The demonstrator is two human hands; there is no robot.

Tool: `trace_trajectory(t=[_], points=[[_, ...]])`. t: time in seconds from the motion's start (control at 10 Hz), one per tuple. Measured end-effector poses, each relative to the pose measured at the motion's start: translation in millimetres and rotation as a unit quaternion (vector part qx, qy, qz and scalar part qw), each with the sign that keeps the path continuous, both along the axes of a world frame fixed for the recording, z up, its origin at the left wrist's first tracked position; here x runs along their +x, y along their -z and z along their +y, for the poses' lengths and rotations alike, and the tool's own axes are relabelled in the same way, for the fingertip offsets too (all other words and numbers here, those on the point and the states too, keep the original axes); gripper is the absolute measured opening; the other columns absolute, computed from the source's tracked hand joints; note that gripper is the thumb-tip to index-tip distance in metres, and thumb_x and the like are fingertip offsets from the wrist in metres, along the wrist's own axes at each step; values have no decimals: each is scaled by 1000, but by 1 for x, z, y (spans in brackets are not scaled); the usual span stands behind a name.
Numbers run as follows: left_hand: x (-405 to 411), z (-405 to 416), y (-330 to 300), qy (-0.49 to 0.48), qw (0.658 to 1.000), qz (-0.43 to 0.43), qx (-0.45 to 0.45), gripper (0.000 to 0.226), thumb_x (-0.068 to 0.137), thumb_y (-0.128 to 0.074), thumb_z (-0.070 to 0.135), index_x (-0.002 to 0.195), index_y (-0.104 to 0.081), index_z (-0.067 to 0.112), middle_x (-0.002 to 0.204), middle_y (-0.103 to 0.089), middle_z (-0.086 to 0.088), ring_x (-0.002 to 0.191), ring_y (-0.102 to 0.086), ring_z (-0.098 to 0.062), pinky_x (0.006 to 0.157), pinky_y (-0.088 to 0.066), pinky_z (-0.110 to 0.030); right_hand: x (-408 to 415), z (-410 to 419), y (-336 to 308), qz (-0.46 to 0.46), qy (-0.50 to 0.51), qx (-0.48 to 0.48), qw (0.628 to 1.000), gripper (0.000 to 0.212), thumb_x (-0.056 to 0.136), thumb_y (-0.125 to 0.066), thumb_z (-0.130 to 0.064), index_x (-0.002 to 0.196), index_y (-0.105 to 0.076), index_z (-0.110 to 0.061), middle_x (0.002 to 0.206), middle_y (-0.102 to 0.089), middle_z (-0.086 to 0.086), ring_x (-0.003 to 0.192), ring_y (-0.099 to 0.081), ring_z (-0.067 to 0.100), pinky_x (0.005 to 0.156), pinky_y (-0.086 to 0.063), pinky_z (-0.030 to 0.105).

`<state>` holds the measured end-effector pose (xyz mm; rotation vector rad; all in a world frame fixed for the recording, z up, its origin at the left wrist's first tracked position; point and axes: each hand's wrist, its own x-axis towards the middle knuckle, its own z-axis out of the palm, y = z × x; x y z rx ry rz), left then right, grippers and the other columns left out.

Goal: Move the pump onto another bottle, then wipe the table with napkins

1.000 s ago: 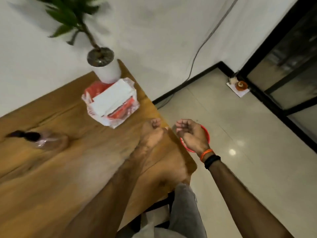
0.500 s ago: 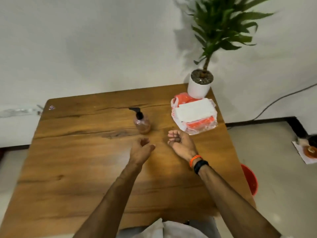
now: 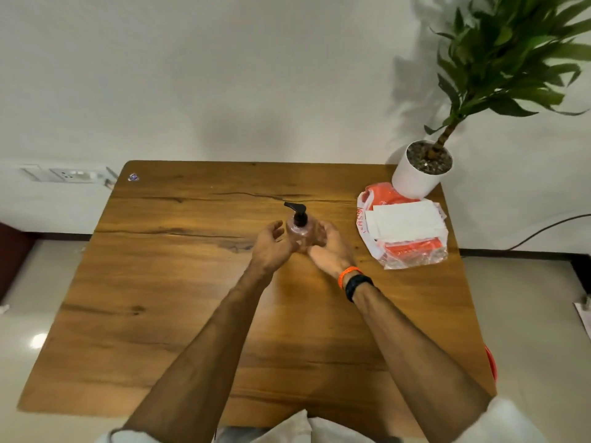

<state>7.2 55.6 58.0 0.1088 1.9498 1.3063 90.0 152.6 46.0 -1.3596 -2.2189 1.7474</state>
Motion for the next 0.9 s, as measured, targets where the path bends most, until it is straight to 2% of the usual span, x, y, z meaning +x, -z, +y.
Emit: trace_trajectory(t=[0.1, 0.2, 0.3, 0.4, 0.5, 0.6, 0.7, 0.8, 0.9], points=[[2, 8, 0, 5, 1000, 6, 11, 80, 73, -81, 9, 141, -39, 8, 141, -49, -7, 112, -50, -13, 89, -48, -27, -1, 2, 3, 24, 11, -18, 999, 61, 79, -67, -3, 133, -50, -25, 129, -61, -5, 117, -56, 11, 90, -43, 20], [5, 18, 2, 1, 999, -19, 26, 76, 73, -80, 4, 137, -40, 6, 137, -50, -8, 109, -51, -12, 83, -48, -23, 5, 11, 5, 36, 25, -20, 999, 61, 78, -67, 1, 132, -53, -24, 126, -63, -6, 115, -57, 10, 94, -41, 23], [11, 35, 4, 26, 999, -27, 34, 71, 74, -78, 4, 135, -42, 6, 135, -53, -8, 115, -54, -17, 86, -50, -23, 16, 30, 5, 43, 45, -24, 998, 62, 77, -66, 3, 132, -54, -24, 124, -64, -5, 116, -58, 12, 99, -42, 27], [20, 58, 4, 55, 996, -40, 49, 66, 75, -78, 4, 133, -46, 8, 130, -57, -6, 114, -58, -18, 82, -53, -22, 28, 53, 3, 37, 65, -6, 997, 56, 78, -64, 1, 127, -57, -25, 117, -65, -7, 114, -58, 15, 96, -41, 27], [30, 78, 2, 62, 994, -67, 54, 61, 70, -82, 7, 122, -50, 11, 114, -61, 2, 95, -61, -5, 69, -55, -16, 39, 72, 1, 23, 85, 10, 996, 55, 78, -66, -2, 129, -57, -21, 120, -64, -5, 110, -58, 14, 91, -41, 23], [34, 90, 0, 62, 993, -78, 63, 56, 71, -81, 5, 118, -53, 15, 101, -61, 7, 85, -58, 2, 56, -51, -10, 44, 84, 2, 19, 81, 17, 996, 53, 81, -66, -5, 131, -57, -22, 127, -63, -4, 112, -58, 14, 92, -42, 25], [32, 91, -4, 84, 993, -64, 46, 54, 71, -81, 8, 117, -53, 17, 105, -60, 7, 86, -56, 1, 56, -49, -12, 47, 91, -2, 13, 64, 20, 998, 52, 83, -64, -4, 132, -55, -20, 128, -62, -4, 113, -58, 13, 91, -42, 23], [19, 88, -12, 107, 994, -24, 11, 61, 77, -76, 7, 131, -46, 12, 129, -51, -1, 108, -54, -11, 82, -49, -23, 47, 102, -17, 24, 51, 44, 997, 56, 80, -60, 3, 132, -52, -15, 128, -61, 1, 108, -59, 15, 89, -44, 22], [3, 85, -36, 112, 993, 46, -11, 70, 79, -71, 2, 141, -40, 11, 143, -46, -6, 126, -48, -22, 96, -47, -32, 41, 112, -44, 54, 49, 113, 991, 53, 78, -53, 13, 123, -59, -13, 118, -64, 1, 105, -61, 14, 83, -47, 14]])
